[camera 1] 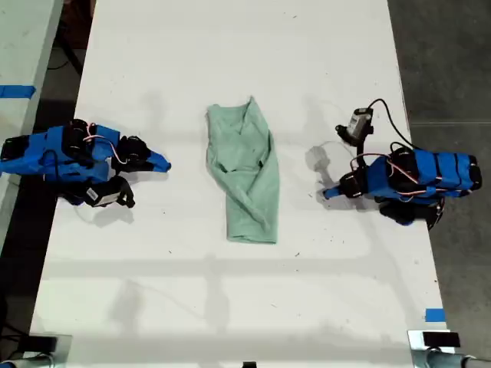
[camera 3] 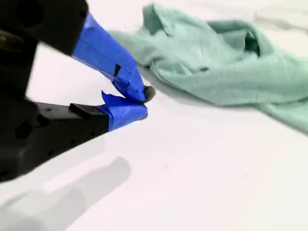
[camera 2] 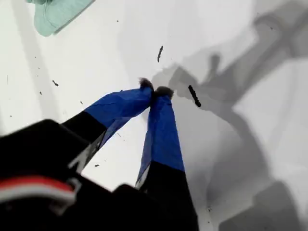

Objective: Fold t shirt

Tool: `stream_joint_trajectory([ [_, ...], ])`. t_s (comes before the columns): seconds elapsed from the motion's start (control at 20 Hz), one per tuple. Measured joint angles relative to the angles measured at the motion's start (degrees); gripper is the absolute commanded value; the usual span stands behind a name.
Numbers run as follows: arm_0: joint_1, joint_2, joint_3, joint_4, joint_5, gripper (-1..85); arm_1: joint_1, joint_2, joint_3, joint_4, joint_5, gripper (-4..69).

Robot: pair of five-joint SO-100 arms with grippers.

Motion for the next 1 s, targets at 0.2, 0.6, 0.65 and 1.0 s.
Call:
stream_joint_trajectory([
  [0.2, -3.34, 3.08, 0.09, 2.02, 0.44, -0.2, 0.0, 0.0, 0.0, 0.0, 0.0, 2.5],
  [0.6, -3.34, 3.25, 0.18, 2.2, 0.44, -0.2, 0.0, 0.0, 0.0, 0.0, 0.0, 2.3],
  [0.65, -3.34, 3.25, 0.18, 2.2, 0.44, -0.2, 0.0, 0.0, 0.0, 0.0, 0.0, 2.3],
  [1.0, -3.78, 3.25, 0.18, 2.2, 0.44, -0.2, 0.0, 0.0, 0.0, 0.0, 0.0, 2.3],
])
